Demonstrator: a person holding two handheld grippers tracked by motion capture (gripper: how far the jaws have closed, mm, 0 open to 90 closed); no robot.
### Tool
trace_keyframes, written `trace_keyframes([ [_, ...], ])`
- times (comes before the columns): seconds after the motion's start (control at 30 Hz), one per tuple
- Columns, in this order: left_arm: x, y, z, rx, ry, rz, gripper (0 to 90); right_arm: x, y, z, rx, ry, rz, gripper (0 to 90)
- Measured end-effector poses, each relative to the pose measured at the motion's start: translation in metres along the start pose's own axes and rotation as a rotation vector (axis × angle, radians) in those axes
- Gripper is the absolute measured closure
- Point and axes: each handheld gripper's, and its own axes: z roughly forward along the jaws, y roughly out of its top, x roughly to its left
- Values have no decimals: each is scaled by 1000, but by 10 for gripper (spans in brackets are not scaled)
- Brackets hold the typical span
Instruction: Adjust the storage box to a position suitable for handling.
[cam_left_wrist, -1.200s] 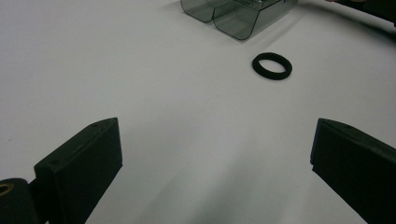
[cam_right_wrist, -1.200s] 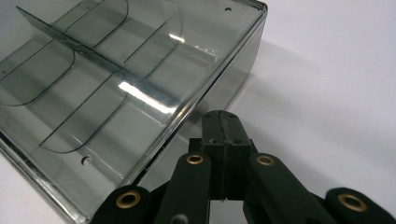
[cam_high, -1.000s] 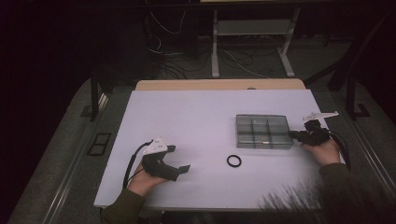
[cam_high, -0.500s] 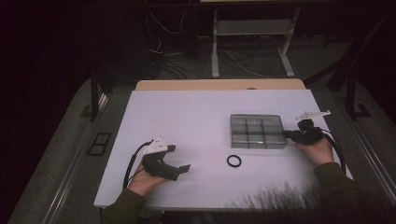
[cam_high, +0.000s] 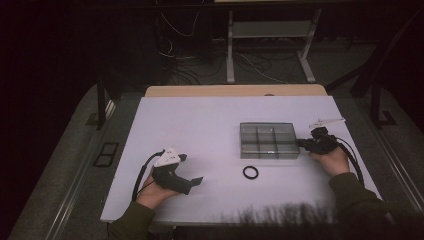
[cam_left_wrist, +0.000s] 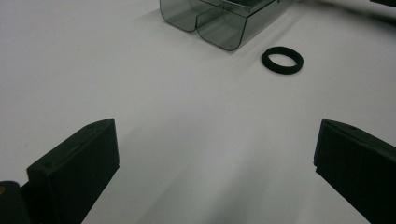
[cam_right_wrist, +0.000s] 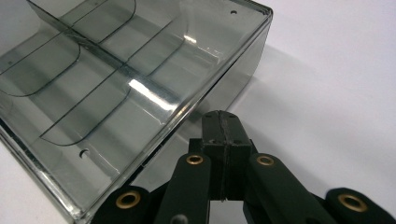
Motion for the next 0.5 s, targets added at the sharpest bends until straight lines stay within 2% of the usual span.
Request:
trace_keyframes([
  [0.5, 0, 1, -2, -17, 4, -7, 0, 15, 12, 13, 0, 26, -31, 884],
])
